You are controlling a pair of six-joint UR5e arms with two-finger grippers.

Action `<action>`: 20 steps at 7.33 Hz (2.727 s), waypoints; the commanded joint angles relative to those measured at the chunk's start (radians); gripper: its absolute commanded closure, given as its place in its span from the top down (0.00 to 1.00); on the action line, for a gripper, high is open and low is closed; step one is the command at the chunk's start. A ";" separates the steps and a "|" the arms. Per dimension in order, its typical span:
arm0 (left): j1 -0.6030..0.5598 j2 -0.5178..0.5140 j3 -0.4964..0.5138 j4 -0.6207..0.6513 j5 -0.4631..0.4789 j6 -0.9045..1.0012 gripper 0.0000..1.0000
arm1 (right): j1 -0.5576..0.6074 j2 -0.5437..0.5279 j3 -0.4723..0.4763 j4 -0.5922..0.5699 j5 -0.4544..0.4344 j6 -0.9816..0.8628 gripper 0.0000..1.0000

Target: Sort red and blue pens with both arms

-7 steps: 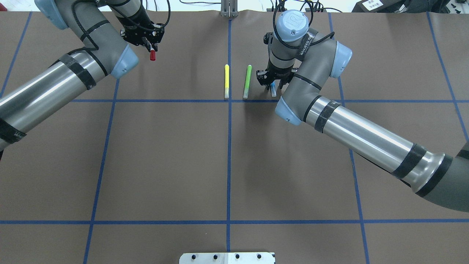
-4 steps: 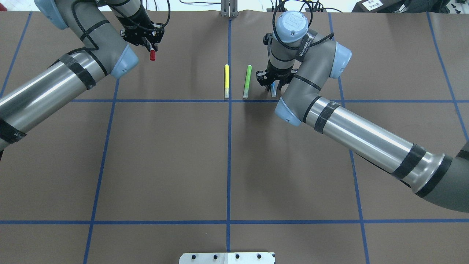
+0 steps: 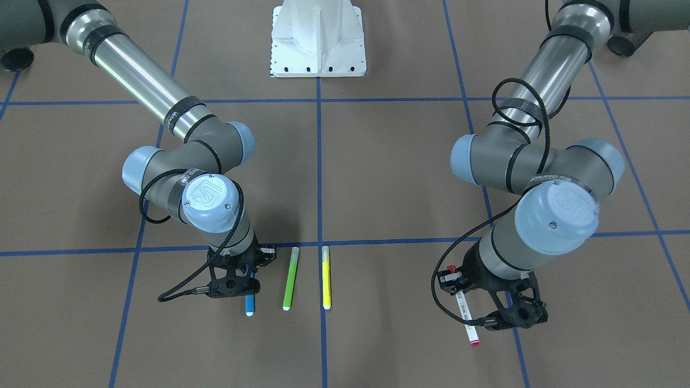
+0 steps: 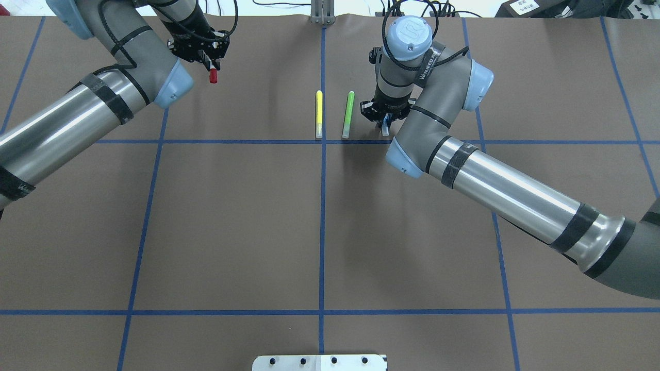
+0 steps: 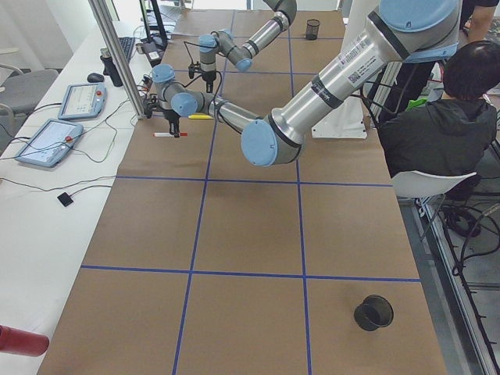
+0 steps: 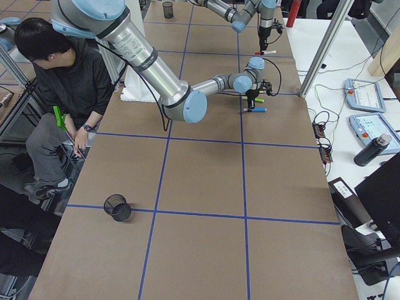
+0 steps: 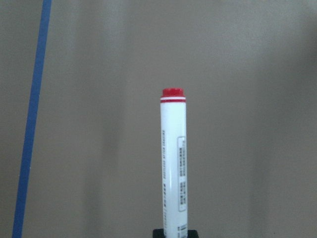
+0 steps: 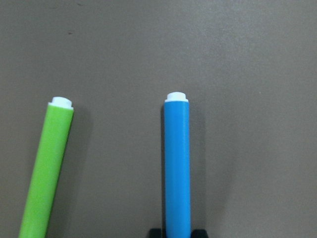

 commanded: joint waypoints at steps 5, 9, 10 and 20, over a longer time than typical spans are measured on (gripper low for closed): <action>-0.051 0.072 -0.080 0.008 -0.026 0.030 0.00 | 0.119 -0.036 0.204 -0.230 0.048 -0.059 0.00; -0.215 0.259 -0.203 0.039 -0.081 0.340 0.00 | 0.293 -0.286 0.413 -0.434 0.018 -0.529 0.00; -0.264 0.265 -0.230 0.151 -0.083 0.482 0.00 | 0.301 -0.338 0.494 -0.541 -0.072 -0.667 0.00; -0.478 0.860 -0.841 0.708 0.121 1.132 0.00 | 0.585 -1.094 0.818 -0.819 0.032 -1.303 0.00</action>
